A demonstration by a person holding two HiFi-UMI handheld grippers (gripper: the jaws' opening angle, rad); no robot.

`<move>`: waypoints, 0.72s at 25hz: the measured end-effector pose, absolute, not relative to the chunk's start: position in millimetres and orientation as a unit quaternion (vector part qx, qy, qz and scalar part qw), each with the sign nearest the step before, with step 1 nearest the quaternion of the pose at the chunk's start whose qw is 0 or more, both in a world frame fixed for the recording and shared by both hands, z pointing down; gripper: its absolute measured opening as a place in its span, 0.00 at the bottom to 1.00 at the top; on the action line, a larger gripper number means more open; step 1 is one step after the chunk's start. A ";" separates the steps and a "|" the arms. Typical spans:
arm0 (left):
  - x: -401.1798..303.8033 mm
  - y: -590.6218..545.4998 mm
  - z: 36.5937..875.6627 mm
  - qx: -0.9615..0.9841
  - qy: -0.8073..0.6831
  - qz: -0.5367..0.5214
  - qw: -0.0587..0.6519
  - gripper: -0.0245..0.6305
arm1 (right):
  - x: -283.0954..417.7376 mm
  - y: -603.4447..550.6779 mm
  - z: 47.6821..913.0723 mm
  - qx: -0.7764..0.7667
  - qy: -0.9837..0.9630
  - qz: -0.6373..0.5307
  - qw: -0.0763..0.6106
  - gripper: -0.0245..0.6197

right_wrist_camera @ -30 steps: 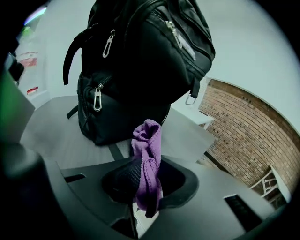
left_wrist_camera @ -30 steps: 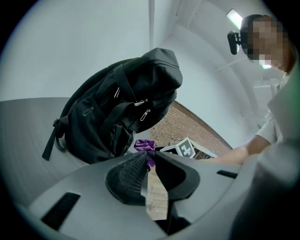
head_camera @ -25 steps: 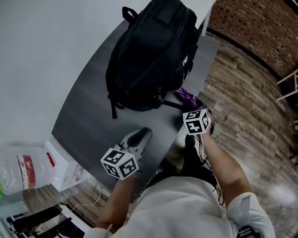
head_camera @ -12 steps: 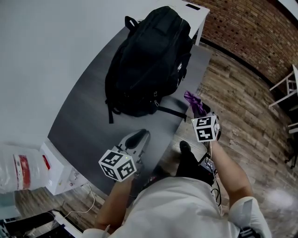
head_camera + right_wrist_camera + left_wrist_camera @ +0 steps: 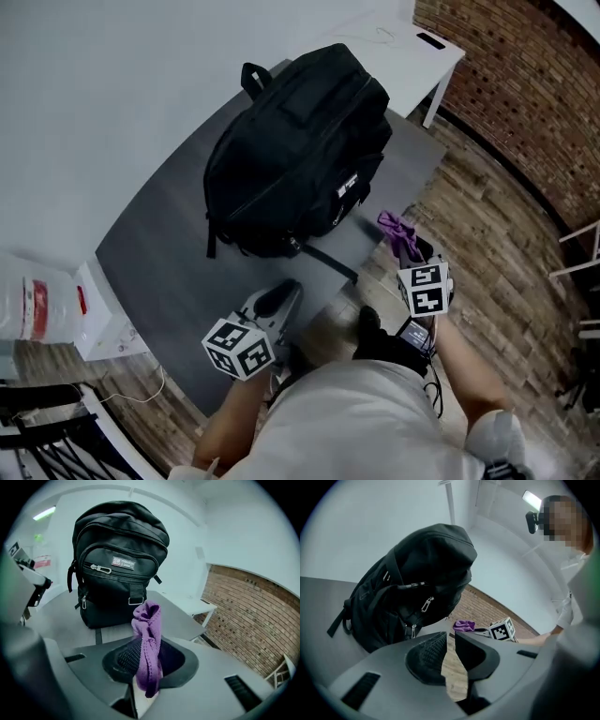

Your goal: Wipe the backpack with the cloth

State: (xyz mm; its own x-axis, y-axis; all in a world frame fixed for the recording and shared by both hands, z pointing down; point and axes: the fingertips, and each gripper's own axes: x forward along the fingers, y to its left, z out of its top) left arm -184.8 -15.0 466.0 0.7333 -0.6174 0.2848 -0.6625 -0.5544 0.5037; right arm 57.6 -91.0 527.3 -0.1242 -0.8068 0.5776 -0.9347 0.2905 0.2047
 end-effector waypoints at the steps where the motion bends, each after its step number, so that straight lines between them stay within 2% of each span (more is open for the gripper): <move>1: -173.6 -15.4 468.0 0.874 -0.376 0.034 0.306 0.12 | 64.9 -95.4 526.4 0.573 -0.752 0.103 0.309 0.16; 8: -117.7 -6.8 466.3 0.828 -0.463 0.003 0.317 0.12 | 87.7 -111.6 514.7 0.476 -0.824 0.107 0.290 0.16; 18: -121.1 28.0 462.4 0.770 -0.561 -0.021 0.303 0.12 | 57.8 -106.3 508.9 0.372 -0.884 0.098 0.268 0.16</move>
